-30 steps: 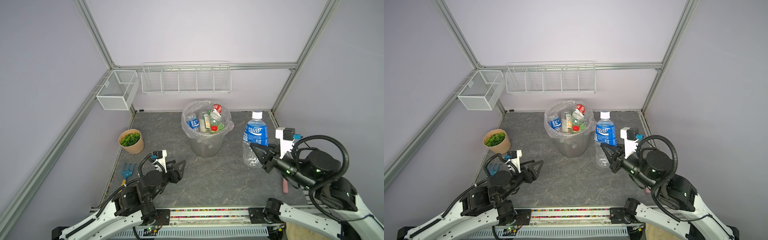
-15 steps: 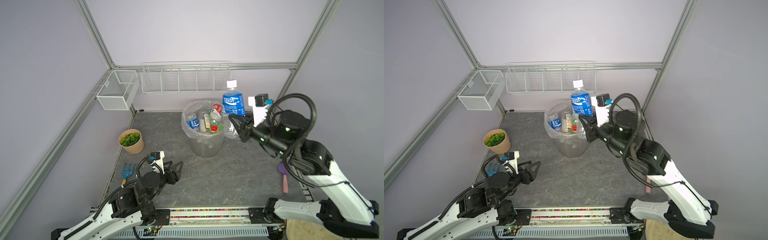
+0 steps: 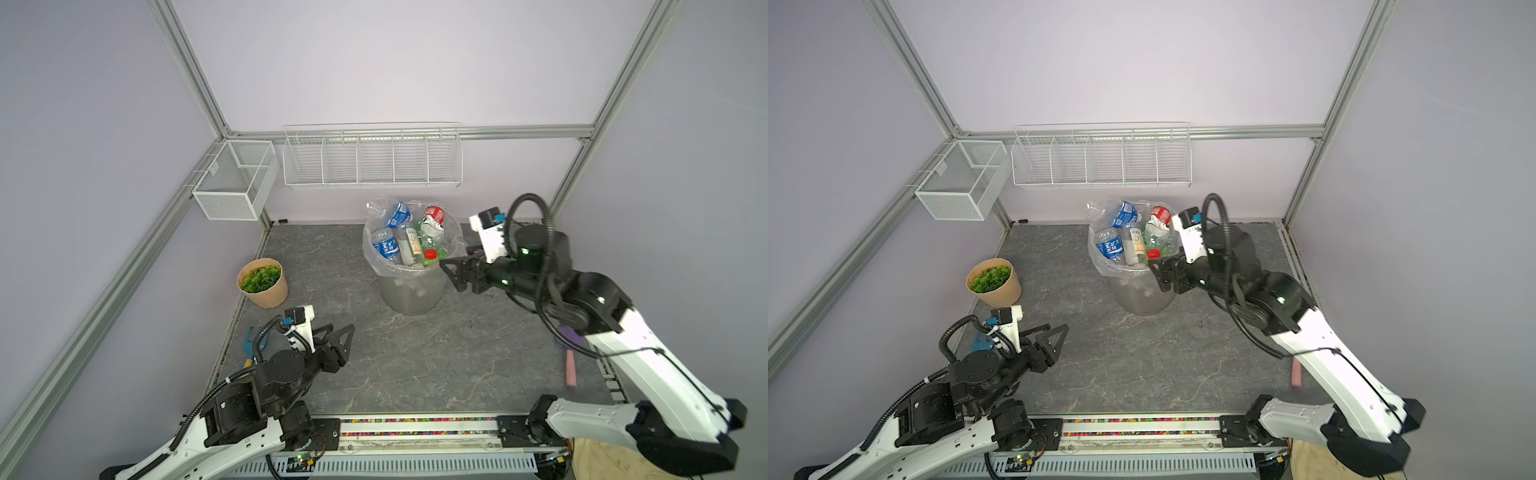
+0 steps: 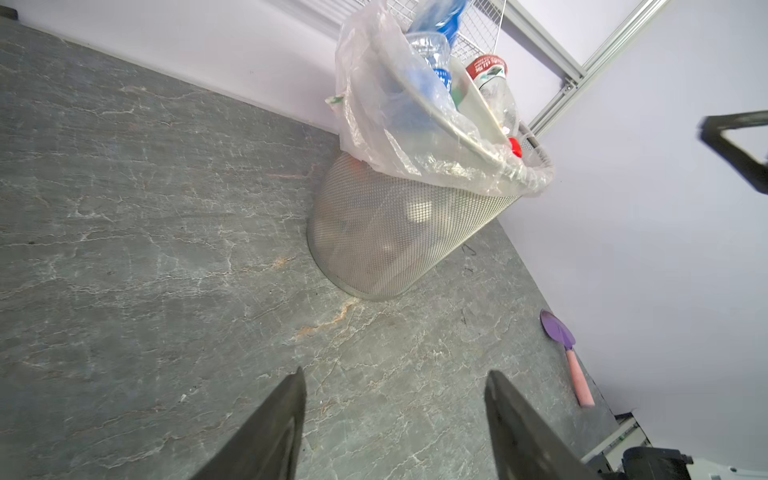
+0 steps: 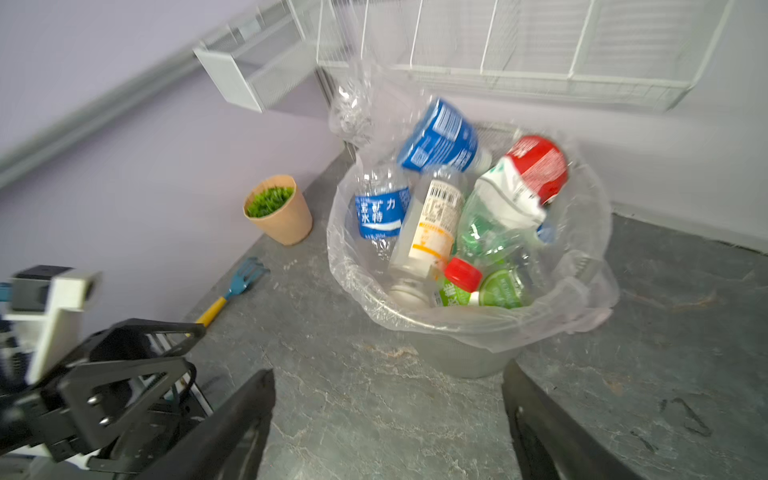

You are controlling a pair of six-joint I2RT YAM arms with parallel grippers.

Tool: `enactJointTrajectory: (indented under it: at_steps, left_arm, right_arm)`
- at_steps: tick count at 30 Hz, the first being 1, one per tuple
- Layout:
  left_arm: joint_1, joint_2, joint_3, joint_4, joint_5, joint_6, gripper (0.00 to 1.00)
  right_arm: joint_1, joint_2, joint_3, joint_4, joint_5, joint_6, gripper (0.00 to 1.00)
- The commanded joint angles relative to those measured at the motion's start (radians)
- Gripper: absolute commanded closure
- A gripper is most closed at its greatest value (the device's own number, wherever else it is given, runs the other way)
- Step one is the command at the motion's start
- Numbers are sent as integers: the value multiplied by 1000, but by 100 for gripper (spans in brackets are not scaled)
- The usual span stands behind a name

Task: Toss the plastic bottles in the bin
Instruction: 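Open the right gripper above the bin to drop the bottle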

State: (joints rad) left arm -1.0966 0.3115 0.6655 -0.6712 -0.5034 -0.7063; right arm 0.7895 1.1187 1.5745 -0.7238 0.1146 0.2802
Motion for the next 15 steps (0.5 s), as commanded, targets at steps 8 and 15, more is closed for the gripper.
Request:
enactJointTrajectory:
  at_steps: [8,15]
  left_arm:
    - [1,35,-3,-3,-27,-1,33]
    - [1,56,8,7,-33,16,33]
  right_arm:
    - [-2,-187,-148,62,76,35,12]
    - [-1,-250,-204,49,90,53,12]
